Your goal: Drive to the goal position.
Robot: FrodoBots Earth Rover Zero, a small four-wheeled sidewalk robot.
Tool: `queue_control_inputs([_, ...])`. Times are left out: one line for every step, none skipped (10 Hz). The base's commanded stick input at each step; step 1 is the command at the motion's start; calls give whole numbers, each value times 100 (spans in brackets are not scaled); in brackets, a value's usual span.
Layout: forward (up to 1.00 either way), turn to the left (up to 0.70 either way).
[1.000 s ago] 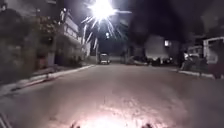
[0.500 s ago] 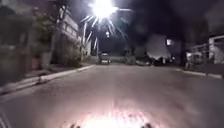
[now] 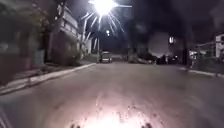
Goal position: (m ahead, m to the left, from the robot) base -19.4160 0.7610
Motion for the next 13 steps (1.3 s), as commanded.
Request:
queue_control_inputs([85, 0])
queue_control_inputs([85, 0])
queue_control_inputs([85, 0])
queue_control_inputs([85, 0])
queue_control_inputs([85, 0])
queue_control_inputs([85, 0])
queue_control_inputs([85, 0])
queue_control_inputs([85, 0])
queue_control_inputs([85, 0])
queue_control_inputs([85, 0])
queue_control_inputs([85, 0])
queue_control_inputs([85, 0])
queue_control_inputs([85, 0])
